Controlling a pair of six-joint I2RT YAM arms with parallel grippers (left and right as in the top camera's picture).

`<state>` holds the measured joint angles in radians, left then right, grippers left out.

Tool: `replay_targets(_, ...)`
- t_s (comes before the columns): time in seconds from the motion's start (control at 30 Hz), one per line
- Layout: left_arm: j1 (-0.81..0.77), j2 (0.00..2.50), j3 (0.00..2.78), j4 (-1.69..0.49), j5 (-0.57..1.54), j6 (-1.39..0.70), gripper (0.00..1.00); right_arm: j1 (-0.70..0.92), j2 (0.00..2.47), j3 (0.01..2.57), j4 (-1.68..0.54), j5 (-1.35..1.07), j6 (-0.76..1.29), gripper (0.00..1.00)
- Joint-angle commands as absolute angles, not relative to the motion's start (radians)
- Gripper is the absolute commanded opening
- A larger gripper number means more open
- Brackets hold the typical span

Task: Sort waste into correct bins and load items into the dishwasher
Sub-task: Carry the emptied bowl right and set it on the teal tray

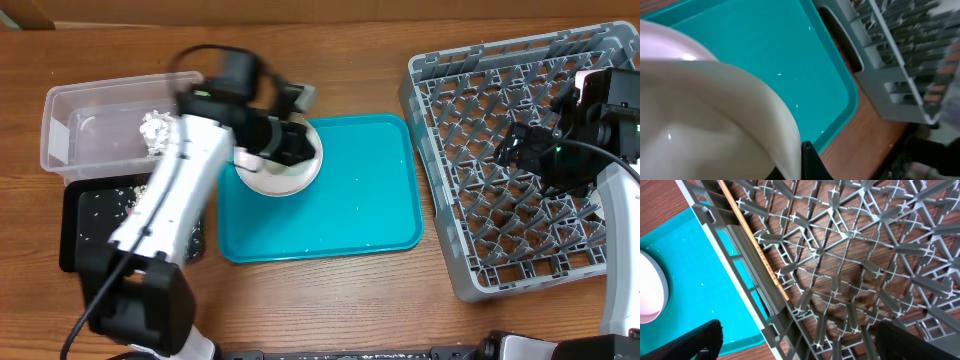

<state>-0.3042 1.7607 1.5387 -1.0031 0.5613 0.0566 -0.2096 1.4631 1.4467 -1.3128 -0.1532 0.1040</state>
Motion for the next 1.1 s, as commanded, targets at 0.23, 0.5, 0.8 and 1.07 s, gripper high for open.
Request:
replay_targets(0.23, -0.689, 1.85, 1.564, -0.916, 0.031, -0.067, 0.04, -0.212, 1.448, 1.469, -1.311, -0.159, 0.105, 1.0)
replay_targets(0.5, -0.734, 1.989, 1.564, -0.905, -0.035, -0.057, 0.04, -0.212, 1.448, 1.469, -1.314, -0.16, 0.105, 1.0)
replay_targets(0.8, -0.733, 2.033, 1.565, -0.916, -0.034, -0.056, 0.34, -0.212, 1.448, 1.469, -1.314, -0.159, 0.105, 1.0)
replay_targets(1.07, -0.697, 1.987, 1.59, -1.002, -0.025, -0.162, 0.53, -0.212, 1.448, 1.469, -1.309, -0.195, 0.104, 1.0)
